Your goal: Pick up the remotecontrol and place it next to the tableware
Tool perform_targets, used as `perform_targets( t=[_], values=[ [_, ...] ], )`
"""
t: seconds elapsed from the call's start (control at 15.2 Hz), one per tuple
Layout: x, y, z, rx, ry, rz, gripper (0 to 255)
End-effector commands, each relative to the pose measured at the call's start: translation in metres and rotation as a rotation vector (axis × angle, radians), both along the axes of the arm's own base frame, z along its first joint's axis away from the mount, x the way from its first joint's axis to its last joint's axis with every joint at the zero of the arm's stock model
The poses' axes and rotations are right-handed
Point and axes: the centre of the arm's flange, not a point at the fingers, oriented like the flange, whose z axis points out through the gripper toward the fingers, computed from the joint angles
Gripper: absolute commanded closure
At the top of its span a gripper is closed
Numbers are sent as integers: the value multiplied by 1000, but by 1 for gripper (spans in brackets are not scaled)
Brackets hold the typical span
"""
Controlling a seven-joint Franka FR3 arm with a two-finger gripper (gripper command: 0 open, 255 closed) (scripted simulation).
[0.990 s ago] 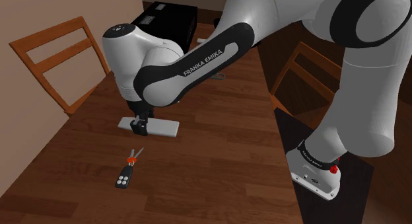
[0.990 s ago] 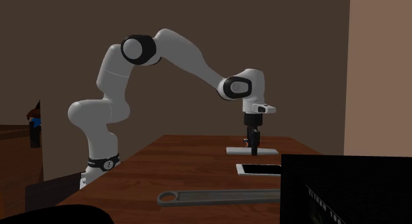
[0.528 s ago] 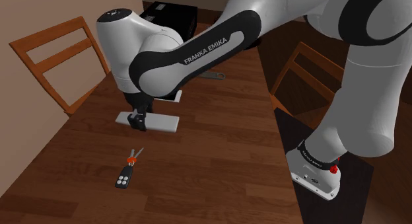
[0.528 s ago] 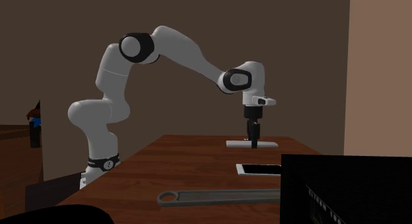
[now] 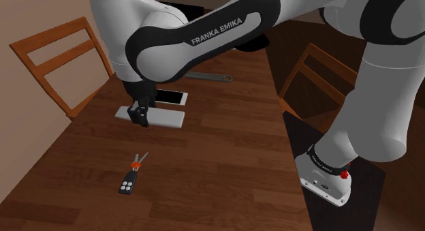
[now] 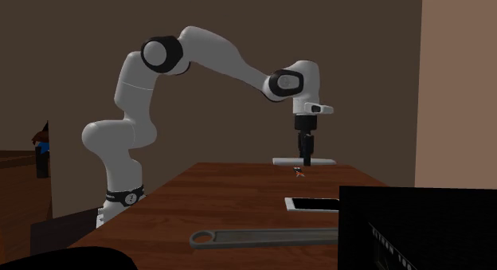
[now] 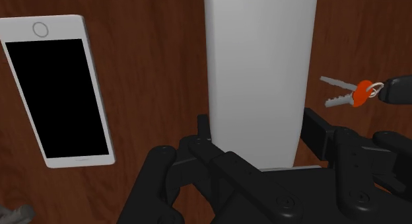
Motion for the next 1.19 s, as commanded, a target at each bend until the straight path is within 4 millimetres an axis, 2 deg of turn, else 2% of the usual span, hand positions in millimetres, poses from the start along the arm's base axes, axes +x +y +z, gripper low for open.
perform_targets(
  t=[0.0,1.12],
  values=[
    [0,1,11,0,0,0,255],
    [0,1,100,0,0,0,255]
  ],
)
